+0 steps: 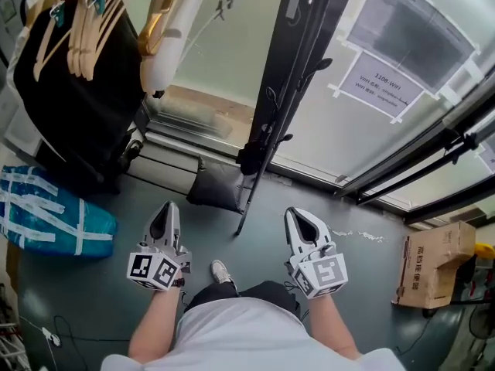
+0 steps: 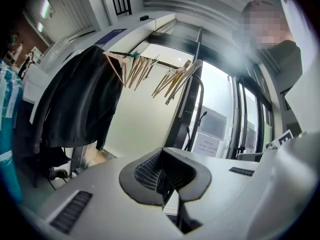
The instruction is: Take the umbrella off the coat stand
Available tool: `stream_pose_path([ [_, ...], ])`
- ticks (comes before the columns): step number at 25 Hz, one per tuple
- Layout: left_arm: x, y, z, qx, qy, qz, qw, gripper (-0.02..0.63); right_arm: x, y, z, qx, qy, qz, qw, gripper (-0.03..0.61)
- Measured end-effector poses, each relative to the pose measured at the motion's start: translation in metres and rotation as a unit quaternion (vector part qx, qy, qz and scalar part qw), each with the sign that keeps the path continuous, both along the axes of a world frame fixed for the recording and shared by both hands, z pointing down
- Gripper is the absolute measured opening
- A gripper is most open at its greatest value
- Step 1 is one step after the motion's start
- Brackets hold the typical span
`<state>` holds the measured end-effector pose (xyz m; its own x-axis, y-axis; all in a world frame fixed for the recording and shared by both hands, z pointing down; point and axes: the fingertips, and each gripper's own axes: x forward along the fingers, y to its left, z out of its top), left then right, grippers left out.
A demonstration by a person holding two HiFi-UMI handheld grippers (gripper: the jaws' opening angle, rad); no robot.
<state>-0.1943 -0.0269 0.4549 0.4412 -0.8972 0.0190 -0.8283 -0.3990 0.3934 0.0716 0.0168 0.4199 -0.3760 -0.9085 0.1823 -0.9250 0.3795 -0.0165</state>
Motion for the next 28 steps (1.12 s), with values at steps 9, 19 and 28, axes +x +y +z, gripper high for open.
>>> stream_pose_path([
  [9,0.014,-0.038,0.013,-0.019,0.021,0.026,0.9993,0.025,-0.002,-0.030,0.011,-0.013,0.018,0.017,1.000,0.018],
  [19,0.020,-0.055,0.001,-0.009,-0.007,0.011,0.9999,0.025,-0.003,-0.090,0.037,-0.029,0.012,-0.014,0.999,0.018],
  [28,0.010,-0.058,0.012,-0.029,-0.024,-0.006,0.9993,0.025,-0.014,-0.144,0.110,-0.080,0.039,-0.008,0.996,0.020],
])
